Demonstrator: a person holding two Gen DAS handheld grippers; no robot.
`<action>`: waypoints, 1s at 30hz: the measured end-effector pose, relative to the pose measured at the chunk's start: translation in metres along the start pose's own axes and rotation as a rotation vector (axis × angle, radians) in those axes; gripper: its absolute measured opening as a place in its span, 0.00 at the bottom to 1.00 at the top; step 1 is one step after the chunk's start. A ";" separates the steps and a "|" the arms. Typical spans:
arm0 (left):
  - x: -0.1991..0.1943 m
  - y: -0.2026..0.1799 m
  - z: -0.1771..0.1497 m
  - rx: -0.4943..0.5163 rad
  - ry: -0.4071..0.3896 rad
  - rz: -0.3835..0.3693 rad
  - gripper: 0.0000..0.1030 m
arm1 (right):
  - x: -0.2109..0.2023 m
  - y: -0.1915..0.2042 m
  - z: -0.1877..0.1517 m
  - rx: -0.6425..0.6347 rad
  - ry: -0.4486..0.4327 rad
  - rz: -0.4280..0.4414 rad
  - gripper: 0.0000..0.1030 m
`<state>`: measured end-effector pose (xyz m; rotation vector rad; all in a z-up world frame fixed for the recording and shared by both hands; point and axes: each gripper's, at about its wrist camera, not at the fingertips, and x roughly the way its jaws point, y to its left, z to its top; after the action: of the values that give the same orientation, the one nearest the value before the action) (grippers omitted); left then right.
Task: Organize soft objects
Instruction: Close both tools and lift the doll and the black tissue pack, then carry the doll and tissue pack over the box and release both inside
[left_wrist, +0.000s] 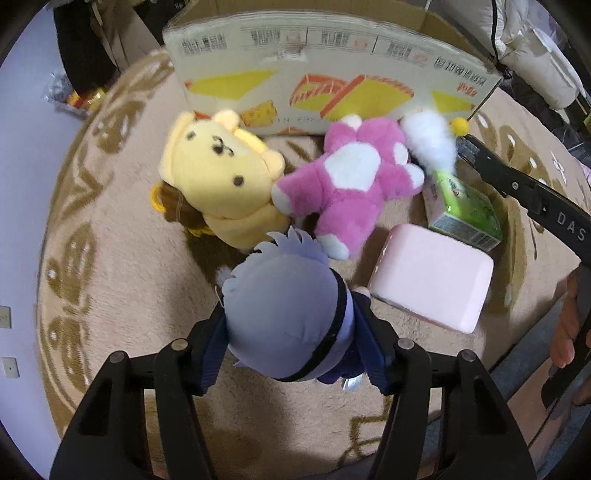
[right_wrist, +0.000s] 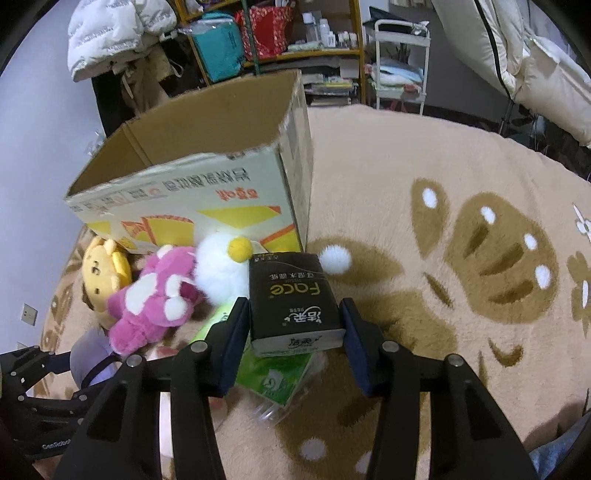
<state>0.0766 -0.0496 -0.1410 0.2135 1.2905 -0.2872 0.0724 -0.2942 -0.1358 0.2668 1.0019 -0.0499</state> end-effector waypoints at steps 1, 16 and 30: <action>-0.004 0.001 -0.001 -0.001 -0.018 0.008 0.60 | -0.005 0.000 -0.001 0.000 -0.010 0.002 0.50; -0.088 0.011 -0.017 -0.087 -0.453 0.093 0.61 | -0.059 0.016 -0.004 -0.029 -0.215 0.061 0.50; -0.129 0.023 -0.014 -0.183 -0.667 0.167 0.61 | -0.097 0.022 0.004 -0.058 -0.396 0.018 0.50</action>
<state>0.0393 -0.0122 -0.0199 0.0567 0.6275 -0.0797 0.0265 -0.2815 -0.0482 0.2024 0.6066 -0.0548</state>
